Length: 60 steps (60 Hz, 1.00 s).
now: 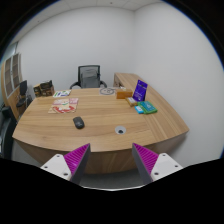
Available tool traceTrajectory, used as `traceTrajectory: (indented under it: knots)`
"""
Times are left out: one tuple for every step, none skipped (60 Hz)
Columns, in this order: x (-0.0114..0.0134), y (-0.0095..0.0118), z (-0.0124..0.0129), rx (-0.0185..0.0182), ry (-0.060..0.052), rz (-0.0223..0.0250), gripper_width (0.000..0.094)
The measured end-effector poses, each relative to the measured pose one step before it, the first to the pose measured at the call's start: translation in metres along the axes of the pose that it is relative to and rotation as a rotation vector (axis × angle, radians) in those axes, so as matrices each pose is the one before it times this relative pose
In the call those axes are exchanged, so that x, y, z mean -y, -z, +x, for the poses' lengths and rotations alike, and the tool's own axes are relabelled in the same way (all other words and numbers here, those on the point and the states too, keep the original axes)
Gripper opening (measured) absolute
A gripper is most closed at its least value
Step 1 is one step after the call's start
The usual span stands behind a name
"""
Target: Arrange mouse
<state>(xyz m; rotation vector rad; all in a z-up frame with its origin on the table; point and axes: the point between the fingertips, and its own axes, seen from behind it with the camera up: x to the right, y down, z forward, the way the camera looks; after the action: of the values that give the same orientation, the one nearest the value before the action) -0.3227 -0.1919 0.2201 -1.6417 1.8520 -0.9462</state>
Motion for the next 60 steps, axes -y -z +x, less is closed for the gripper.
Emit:
traceTrajectory:
  knots:
    - [-0.00051,0.0001,-0.00029,0.00104,-0.0015,-0.00123,0.0869]
    - [-0.00027,0.00018,-0.00036,0.00161,-0.0008,-0.00024,0.0869]
    - [0.00007,0.00015,-0.00024,0.00136,-0.0003,0.00093,0.0868]
    - [0.00028,0.00028,0.0,0.00057,-0.0001,0.00152,0.0869]
    - [-0.00008,0.00012,0.0001,-0.00005,0.0004,0.00085,0.0868]
    - [-0.00039,0.00002,-0.00015,0.00027,0.0006,-0.00034,0.0867]
    - [-0.00165,-0.0017,-0.00171,0.00103,0.0019,0.00108,0.0866]
    - [-0.00095,-0.0004,-0.00127,0.00182,0.0015,-0.0011,0.0867]
    - [-0.00095,-0.00012,-0.00104,0.00266,0.001,-0.00083,0.0866]
    - [-0.00046,-0.00047,-0.00159,0.00292,-0.0001,-0.00041,0.0867]
    - [-0.00088,-0.00024,-0.00153,0.00361,-0.0013,0.00005,0.0866]
    - [-0.00096,-0.00026,-0.00155,0.00395,-0.002,-0.00027,0.0867]
    - [-0.00101,-0.00048,-0.00135,0.00454,-0.0023,-0.00059,0.0866]
    - [-0.00137,-0.00039,-0.00148,0.0039,-0.0009,-0.00157,0.0866]
    - [-0.00119,-0.00023,-0.00136,0.00361,0.0006,-0.00185,0.0866]
    - [-0.00107,-0.0003,-0.00138,0.00262,0.0008,-0.00167,0.0866]
    - [-0.00049,-0.00002,-0.00124,0.00247,0.001,-0.00122,0.0866]
    - [-0.00045,-0.00018,-0.00114,0.0023,0.0008,-0.00034,0.0867]
    - [-0.00023,0.00014,-0.0016,0.00211,0.0012,0.00031,0.0868]
    - [-0.00011,-0.00012,-0.00159,0.00253,0.0016,0.00069,0.0868]
    - [-0.00035,0.0001,-0.00191,0.00221,0.0014,0.00103,0.0867]
    - [-0.00043,0.0001,-0.00221,0.00307,0.0016,0.0006,0.0867]
    - [-0.00021,-0.0001,-0.00264,0.00368,0.0012,0.0005,0.0865]
    - [-0.00048,-0.00036,-0.00231,0.00382,0.0008,0.00073,0.0867]
    - [-0.0006,-0.00018,-0.00284,0.0044,0.0009,0.00093,0.0867]
    - [-0.00025,0.00001,-0.00283,0.00418,0.0011,0.00106,0.0867]
    - [-0.00044,-0.00077,-0.00284,0.00413,0.002,0.00143,0.0867]
    - [-0.00027,-0.00067,-0.00323,0.00465,0.0024,0.00125,0.0867]
    - [-0.00037,-0.0011,-0.00314,0.00435,0.0026,0.00112,0.0867]
    - [-0.00015,-0.00133,-0.00343,0.00413,0.003,0.00043,0.0865]
    - [-0.00041,-0.00132,-0.00327,0.00345,0.0034,0.00004,0.0865]
    - [-0.00017,-0.00123,-0.00343,0.00317,0.0032,-0.00018,0.0865]
    - [-0.00034,-0.00109,-0.00365,0.00331,0.0029,-0.00013,0.0865]
    - [-0.00013,-0.00109,-0.00333,0.00348,0.0017,0.00056,0.0867]
    - [0.00002,-0.00126,-0.00404,0.00391,0.0013,0.00085,0.0865]
    - [-0.00005,-0.00159,-0.0035,0.00428,0.0011,0.00053,0.0866]
    - [-0.00037,-0.00137,-0.00373,0.00347,0.0012,-0.001,0.0866]
    - [-0.0001,-0.00159,-0.00351,0.00306,0.0016,-0.00121,0.0866]
    - [-0.00032,-0.00128,-0.00346,0.00368,0.0019,-0.0012,0.0866]
    - [0.00011,-0.00143,-0.00392,0.00467,0.0012,-0.0009,0.0866]
    - [0.00012,-0.00174,-0.00411,0.00561,0.0004,0.00005,0.0865]
    - [0.00004,-0.00163,-0.00439,0.00575,0.0005,0.00038,0.0867]
    - [-0.00008,-0.0017,-0.00463,0.0062,0.0012,0.00035,0.0866]
    - [-0.00013,-0.00177,-0.00419,0.00583,0.0028,0.00052,0.0867]
    - [0.00048,-0.002,-0.00389,0.00493,0.0035,0.00121,0.0866]
    - [0.00073,-0.00176,-0.00335,0.00378,0.0034,0.00229,0.0868]
    - [0.00062,-0.00212,-0.00269,0.00216,0.0031,0.00344,0.0868]
    - [0.0006,-0.00261,-0.00237,0.00023,0.0028,0.00299,0.0868]
    - [0.00043,-0.00301,-0.00256,-0.00072,0.0032,0.00246,0.0868]
    - [0.00008,-0.00298,-0.0026,0.00007,0.0043,0.0009,0.0867]
    - [-0.00021,-0.00299,-0.00289,0.00117,0.0035,-0.00016,0.0867]
    - [-0.00052,-0.00317,-0.00283,0.00162,0.0023,-0.00083,0.0867]
    - [-0.00014,-0.00299,-0.00276,0.00195,0.0011,-0.00079,0.0866]
    - [0.00021,-0.00113,-0.00523,-0.00059,-0.0006,-0.00149,0.0867]
    - [-0.00015,-0.00321,-0.00328,0.0018,0.0,-0.00075,0.0868]
    - [0.00008,-0.00554,-0.00094,0.00516,0.0005,0.0005,0.0867]
    - [0.00006,-0.00361,-0.00317,0.00322,0.0,0.00002,0.0866]
    - [0.00101,-0.00168,-0.00476,0.00096,-0.0005,-0.00175,0.0866]
    - [0.00008,-0.00382,-0.00202,0.00125,0.0018,-0.00039,0.0866]
    - [0.00001,-0.00397,-0.00221,0.00019,0.0027,-0.00102,0.0868]
